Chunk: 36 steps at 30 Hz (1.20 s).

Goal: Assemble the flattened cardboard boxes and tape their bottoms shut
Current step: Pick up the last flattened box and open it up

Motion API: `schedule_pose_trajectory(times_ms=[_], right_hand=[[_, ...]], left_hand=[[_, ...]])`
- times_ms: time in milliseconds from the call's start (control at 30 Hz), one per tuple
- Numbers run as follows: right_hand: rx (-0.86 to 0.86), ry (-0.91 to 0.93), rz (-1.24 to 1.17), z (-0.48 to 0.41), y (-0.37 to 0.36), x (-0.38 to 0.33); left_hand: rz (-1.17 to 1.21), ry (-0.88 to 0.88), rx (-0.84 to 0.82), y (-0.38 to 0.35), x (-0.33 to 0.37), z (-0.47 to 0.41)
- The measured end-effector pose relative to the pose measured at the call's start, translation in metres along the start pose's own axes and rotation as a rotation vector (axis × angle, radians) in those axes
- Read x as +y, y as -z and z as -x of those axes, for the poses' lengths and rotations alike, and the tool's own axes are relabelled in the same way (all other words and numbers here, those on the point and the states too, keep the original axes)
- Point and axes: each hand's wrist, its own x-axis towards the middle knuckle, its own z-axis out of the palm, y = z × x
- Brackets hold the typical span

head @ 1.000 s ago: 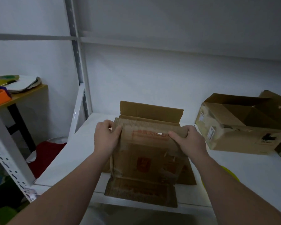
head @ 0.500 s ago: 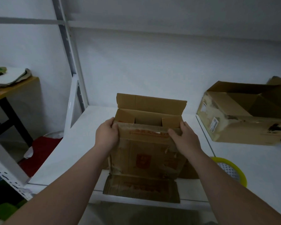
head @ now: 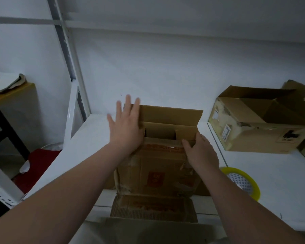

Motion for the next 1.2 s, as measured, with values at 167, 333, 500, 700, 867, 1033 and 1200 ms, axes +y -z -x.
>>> schedule_pose_trajectory(times_ms=[167, 333, 500, 700, 867, 1033, 1200], right_hand=[[0.019, -0.030, -0.182, 0.003, 0.005, 0.004], [0.008, -0.001, -0.202, 0.005, 0.007, 0.004], [-0.060, 0.031, -0.132, 0.002, 0.005, 0.004], [-0.039, 0.013, -0.150, 0.000, 0.007, 0.005], [-0.026, 0.025, -0.106, 0.001, 0.006, 0.003], [-0.029, 0.035, -0.100, 0.003, 0.007, 0.003], [-0.024, 0.034, -0.099, 0.008, 0.010, 0.001]], left_hand=[[-0.149, -0.242, -0.143, -0.002, 0.026, -0.032], [-0.064, -0.165, -0.278, -0.021, 0.014, -0.022], [-0.009, -0.097, -0.324, -0.036, 0.002, -0.015], [-0.126, -0.255, -0.527, -0.037, 0.007, -0.026], [-0.176, -0.254, -0.613, -0.040, 0.027, -0.020], [-0.240, -0.324, -0.782, -0.035, 0.034, -0.020], [-0.217, -0.368, -0.780, -0.037, 0.031, -0.016]])
